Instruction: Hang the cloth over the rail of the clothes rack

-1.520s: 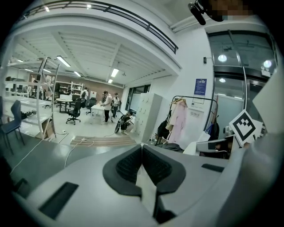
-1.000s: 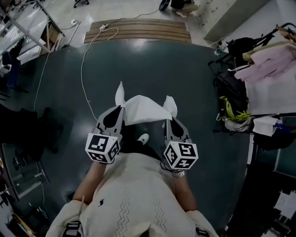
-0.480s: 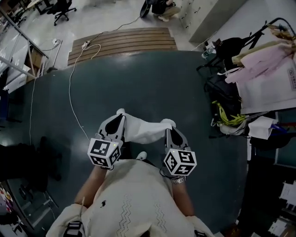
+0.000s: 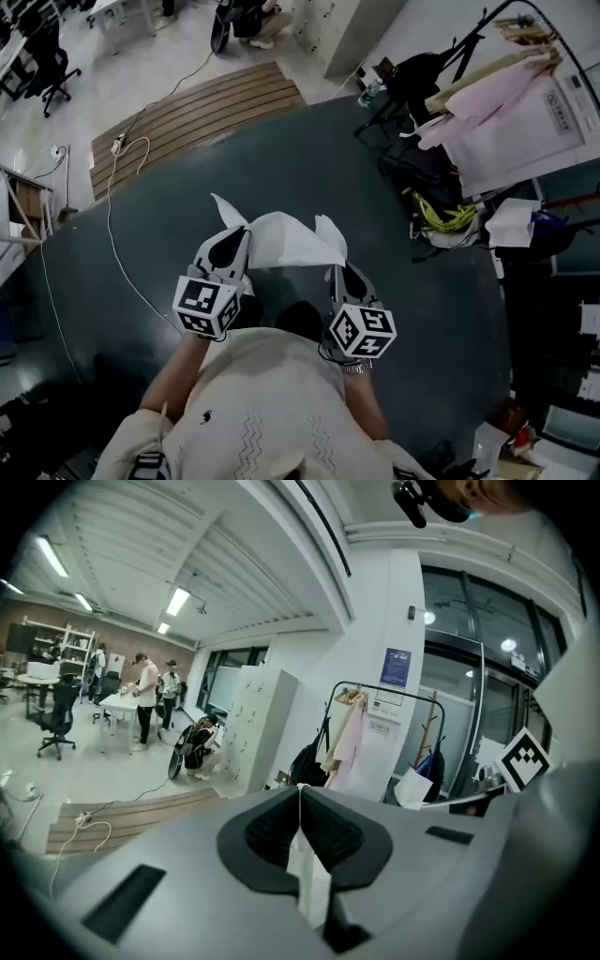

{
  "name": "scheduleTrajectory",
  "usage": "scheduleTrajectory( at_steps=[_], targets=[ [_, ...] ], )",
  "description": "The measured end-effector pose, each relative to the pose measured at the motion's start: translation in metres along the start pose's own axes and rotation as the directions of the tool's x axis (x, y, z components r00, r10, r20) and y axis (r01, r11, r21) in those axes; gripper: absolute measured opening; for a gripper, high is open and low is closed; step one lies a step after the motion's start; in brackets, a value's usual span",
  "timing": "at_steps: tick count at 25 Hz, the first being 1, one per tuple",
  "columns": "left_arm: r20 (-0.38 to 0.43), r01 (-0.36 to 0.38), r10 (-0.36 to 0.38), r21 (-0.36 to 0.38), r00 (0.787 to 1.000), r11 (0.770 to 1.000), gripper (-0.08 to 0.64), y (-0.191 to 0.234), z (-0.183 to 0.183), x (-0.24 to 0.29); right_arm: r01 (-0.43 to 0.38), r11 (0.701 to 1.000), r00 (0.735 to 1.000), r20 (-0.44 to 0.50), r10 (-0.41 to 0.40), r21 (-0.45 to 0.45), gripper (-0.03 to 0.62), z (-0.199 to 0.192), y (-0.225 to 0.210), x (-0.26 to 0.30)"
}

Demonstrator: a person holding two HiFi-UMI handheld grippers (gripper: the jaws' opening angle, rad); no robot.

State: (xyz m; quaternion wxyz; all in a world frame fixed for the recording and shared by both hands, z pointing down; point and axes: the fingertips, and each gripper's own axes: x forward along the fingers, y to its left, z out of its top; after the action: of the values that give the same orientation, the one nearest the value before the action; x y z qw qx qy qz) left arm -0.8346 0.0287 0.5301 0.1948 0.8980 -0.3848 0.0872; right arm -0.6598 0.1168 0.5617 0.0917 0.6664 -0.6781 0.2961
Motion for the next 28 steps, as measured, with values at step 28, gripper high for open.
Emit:
scheduleTrajectory(
  at_steps=[28],
  targets=[
    [-0.213,0.407,-0.372,0.157,0.904,0.900,0.015,-0.278,0.082,0.434,0.334,0.894,0.920,0.103,-0.378,0.297,0.020,0.176,-0.433,0.002]
  ],
)
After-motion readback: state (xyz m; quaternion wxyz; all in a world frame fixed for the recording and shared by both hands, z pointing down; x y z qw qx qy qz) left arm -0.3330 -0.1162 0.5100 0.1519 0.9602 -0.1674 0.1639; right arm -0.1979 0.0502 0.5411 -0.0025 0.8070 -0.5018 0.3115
